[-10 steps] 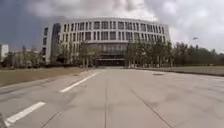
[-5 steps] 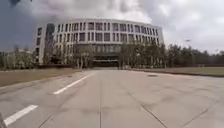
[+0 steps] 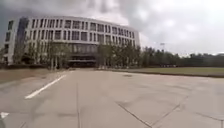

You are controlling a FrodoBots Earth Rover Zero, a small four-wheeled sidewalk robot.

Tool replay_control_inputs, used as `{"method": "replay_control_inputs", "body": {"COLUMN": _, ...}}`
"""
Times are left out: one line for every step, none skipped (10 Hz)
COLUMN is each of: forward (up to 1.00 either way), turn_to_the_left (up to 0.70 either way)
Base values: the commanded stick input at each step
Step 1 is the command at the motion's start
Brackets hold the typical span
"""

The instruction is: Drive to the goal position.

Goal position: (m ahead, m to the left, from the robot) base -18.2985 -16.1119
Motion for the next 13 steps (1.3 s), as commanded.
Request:
{"method": "replay_control_inputs", "body": {"forward": 0.0, "turn_to_the_left": -0.69}}
{"method": "replay_control_inputs", "body": {"forward": 0.0, "turn_to_the_left": -0.69}}
{"method": "replay_control_inputs", "body": {"forward": 0.0, "turn_to_the_left": -0.69}}
{"method": "replay_control_inputs", "body": {"forward": 0.0, "turn_to_the_left": -0.69}}
{"method": "replay_control_inputs", "body": {"forward": 0.0, "turn_to_the_left": -0.69}}
{"method": "replay_control_inputs", "body": {"forward": 0.0, "turn_to_the_left": -0.69}}
{"method": "replay_control_inputs", "body": {"forward": 0.0, "turn_to_the_left": -0.7}}
{"method": "replay_control_inputs", "body": {"forward": 0.0, "turn_to_the_left": -0.69}}
{"method": "replay_control_inputs", "body": {"forward": 0.0, "turn_to_the_left": -0.69}}
{"method": "replay_control_inputs", "body": {"forward": 0.0, "turn_to_the_left": -0.69}}
{"method": "replay_control_inputs", "body": {"forward": 0.0, "turn_to_the_left": -0.69}}
{"method": "replay_control_inputs", "body": {"forward": 0.0, "turn_to_the_left": -0.7}}
{"method": "replay_control_inputs", "body": {"forward": 0.0, "turn_to_the_left": -0.69}}
